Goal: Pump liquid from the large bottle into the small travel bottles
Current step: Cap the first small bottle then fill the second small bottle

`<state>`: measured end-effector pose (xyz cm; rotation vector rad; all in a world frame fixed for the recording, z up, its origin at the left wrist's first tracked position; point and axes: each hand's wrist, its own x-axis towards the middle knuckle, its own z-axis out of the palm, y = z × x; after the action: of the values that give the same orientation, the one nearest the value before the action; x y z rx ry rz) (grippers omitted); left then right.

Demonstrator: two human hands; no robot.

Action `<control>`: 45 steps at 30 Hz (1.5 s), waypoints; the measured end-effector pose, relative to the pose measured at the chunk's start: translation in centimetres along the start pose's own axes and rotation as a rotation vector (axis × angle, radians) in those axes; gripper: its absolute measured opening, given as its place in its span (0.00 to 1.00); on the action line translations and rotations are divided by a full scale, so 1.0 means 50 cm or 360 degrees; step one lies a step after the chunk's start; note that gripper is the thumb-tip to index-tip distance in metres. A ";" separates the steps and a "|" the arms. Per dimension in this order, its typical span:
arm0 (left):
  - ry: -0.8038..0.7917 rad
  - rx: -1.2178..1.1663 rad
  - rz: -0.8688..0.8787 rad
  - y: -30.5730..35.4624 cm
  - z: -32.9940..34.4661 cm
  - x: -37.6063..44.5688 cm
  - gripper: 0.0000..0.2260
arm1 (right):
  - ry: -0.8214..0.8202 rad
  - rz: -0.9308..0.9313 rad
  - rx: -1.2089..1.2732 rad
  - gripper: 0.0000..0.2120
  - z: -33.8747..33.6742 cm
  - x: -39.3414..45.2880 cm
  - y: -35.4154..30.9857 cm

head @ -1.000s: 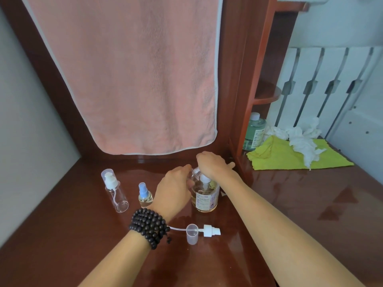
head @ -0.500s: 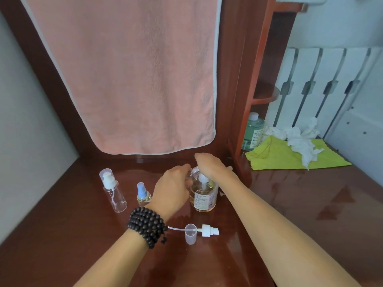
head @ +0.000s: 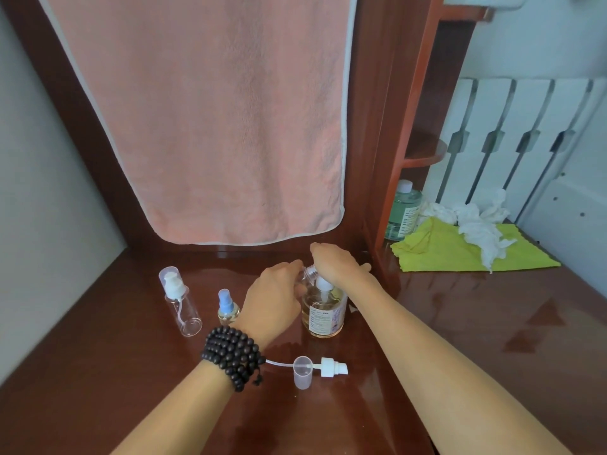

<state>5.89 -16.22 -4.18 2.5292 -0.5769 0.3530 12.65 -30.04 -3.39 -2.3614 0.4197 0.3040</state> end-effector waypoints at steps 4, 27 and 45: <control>-0.0010 -0.0012 -0.0022 -0.001 0.000 -0.001 0.06 | 0.0054 0.0035 -0.0035 0.24 -0.007 -0.008 0.001; 0.0028 -0.0015 0.0023 0.000 -0.020 0.008 0.08 | 0.0102 0.0015 0.0016 0.32 -0.030 -0.010 -0.008; 0.0016 -0.0071 0.0027 -0.013 -0.010 0.009 0.09 | 0.0134 -0.0015 -0.0005 0.23 -0.008 0.001 -0.011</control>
<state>6.50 -15.57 -3.88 2.4797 -0.5965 0.3554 12.94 -29.96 -2.76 -2.3847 0.4482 0.2011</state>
